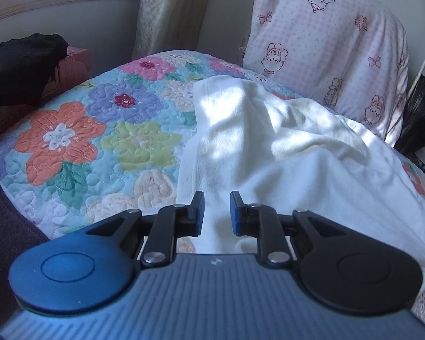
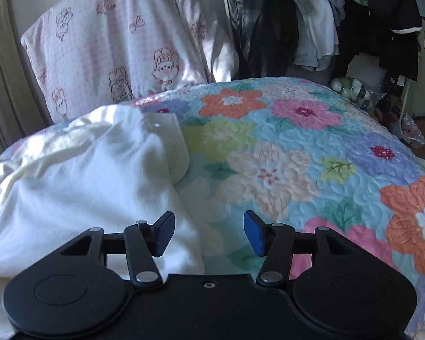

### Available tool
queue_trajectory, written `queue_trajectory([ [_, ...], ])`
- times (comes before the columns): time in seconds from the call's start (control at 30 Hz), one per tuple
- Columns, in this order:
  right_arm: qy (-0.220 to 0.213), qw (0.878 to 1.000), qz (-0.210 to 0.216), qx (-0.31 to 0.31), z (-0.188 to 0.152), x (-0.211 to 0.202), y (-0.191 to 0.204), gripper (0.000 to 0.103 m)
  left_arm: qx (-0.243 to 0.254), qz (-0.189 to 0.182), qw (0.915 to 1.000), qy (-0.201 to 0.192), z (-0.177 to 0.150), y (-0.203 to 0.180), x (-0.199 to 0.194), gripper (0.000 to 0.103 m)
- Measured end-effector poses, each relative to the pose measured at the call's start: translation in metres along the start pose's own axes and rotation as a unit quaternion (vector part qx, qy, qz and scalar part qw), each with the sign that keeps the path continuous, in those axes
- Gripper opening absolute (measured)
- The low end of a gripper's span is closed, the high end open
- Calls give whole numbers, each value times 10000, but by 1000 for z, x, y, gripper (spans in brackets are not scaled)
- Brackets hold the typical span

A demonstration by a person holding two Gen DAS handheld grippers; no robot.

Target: Fold clothes

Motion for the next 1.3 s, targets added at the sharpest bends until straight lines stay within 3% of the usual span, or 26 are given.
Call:
queue_trajectory([
  [0.13,401,9950,909,125,66,-6,36,60,336,-242,9991,98,49,0,17,29],
  [0.23,1162,9838,1243,-560,114,21,102,60,561,-492,9968,275,97,-5,47,41],
  [0.3,1934,9586,1586,-1363,136,47,164,60,763,-424,9952,452,126,-9,74,41],
  [0.37,2306,9303,1791,-2220,150,71,227,60,975,-296,9933,550,148,-11,102,45],
  [0.43,2388,9037,2008,-2932,157,97,281,61,1115,-235,9917,594,166,-13,131,48],
  [0.5,2355,8847,2177,-3383,155,131,326,62,1122,-329,9910,652,176,-9,158,48],
  [0.67,2455,8941,2152,-3067,150,238,372,62,82,-651,9938,900,192,22,224,48],
  [0.73,2552,9020,2037,-2826,149,273,376,62,-30,-661,9935,928,198,29,242,48],
  [0.93,2780,9207,1693,-2154,147,357,393,62,212,-1145,9866,1146,209,14,285,63],
  [1.07,2880,9166,1520,-2318,132,387,406,66,115,-662,9916,1106,204,10,303,66],
  [1.13,2937,9164,1305,-2386,118,399,395,71,210,-649,9897,1262,192,3,309,66],
  [1.2,2992,9157,1089,-2452,103,410,384,71,379,-780,9868,1366,176,-6,307,64],
  [1.23,3222,9081,1116,-2432,93,413,373,71,495,-807,9864,1343,168,-10,302,54],
  [1.27,3326,9020,1224,-2467,88,414,365,71,563,-844,9856,1350,162,-14,297,28],
  [1.3,3240,9002,1270,-2618,84,404,359,67,515,-953,9845,1380,155,-17,293,23],
])
Point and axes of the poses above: each gripper's, at about its wrist camera, not at the fingertips, and x roughly the way its jaws point, y to its left, z to its top, the point moved 4 cm from there along x, roughly the way its jaws point, and after that the axes turned 9 degrees about x, right-handed, at the moved point
